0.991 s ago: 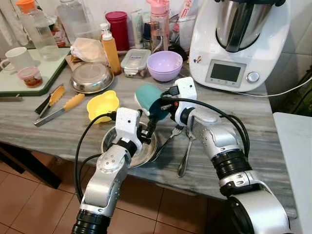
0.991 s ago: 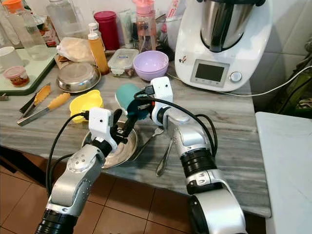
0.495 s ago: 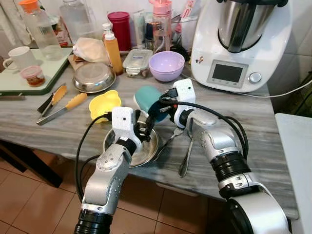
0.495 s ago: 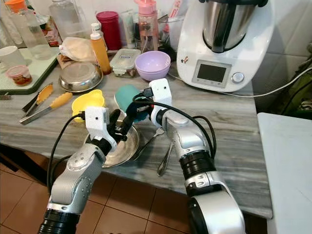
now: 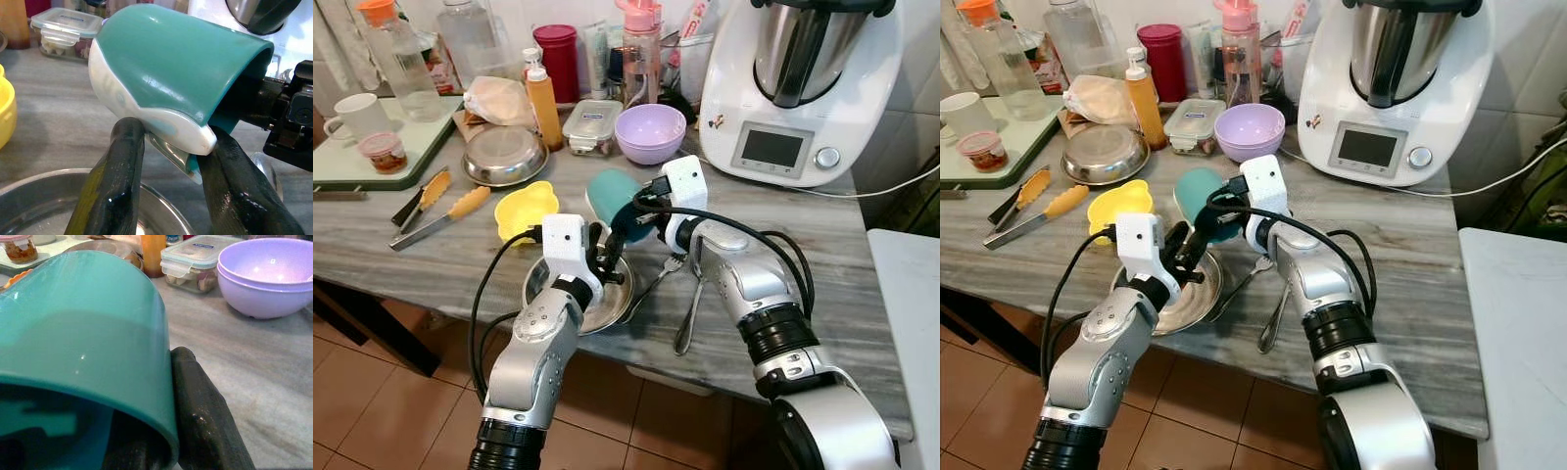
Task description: Setting the table
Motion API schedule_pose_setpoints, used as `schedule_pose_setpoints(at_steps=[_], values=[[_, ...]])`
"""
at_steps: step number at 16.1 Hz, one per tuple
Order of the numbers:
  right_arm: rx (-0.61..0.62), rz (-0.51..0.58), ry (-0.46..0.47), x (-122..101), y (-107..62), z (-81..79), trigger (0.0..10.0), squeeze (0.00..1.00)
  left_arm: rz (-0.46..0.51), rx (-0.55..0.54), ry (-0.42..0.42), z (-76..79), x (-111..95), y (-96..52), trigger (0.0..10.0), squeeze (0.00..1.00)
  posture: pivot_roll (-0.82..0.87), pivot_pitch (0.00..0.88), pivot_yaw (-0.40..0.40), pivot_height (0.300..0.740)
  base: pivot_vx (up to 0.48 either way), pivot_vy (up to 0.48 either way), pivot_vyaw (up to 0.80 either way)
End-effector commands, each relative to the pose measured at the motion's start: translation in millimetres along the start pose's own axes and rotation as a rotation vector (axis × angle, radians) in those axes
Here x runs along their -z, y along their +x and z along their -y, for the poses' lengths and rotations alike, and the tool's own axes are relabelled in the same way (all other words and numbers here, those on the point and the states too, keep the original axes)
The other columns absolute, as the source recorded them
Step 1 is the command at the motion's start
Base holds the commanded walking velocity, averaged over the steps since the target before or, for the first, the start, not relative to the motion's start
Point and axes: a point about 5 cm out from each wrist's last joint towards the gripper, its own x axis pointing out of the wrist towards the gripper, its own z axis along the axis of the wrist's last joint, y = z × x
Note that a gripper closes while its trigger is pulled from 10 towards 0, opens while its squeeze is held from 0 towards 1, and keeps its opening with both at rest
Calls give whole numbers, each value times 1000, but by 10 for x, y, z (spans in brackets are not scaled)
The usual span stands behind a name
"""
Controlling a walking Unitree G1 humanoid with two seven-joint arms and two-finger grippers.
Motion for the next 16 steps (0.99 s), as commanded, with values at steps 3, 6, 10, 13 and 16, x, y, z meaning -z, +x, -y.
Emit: schedule_pose_setpoints(at_steps=[3,6,10,13,16], values=[[-176,5,-53,8,22,-291,0,0,43,-32,-8,-59,-145,35,0,0,-159,33,74,740,0,0,0],[-221,10,-96,39,11,-377,10000,0,41,-35,-17,-48,-150,39,1490,0,-158,33,75,740,0,0,0],[-192,26,-83,40,13,-407,10000,0,35,-81,-26,-87,-148,47,10000,0,-156,32,76,740,0,0,0],[-174,42,-88,39,6,-426,10000,0,35,-109,-68,-140,-153,49,0,0,-157,33,76,740,0,0,0],[-178,38,-89,47,8,-447,10000,0,25,-153,-107,-190,-135,52,0,0,-158,32,76,740,0,0,0]])
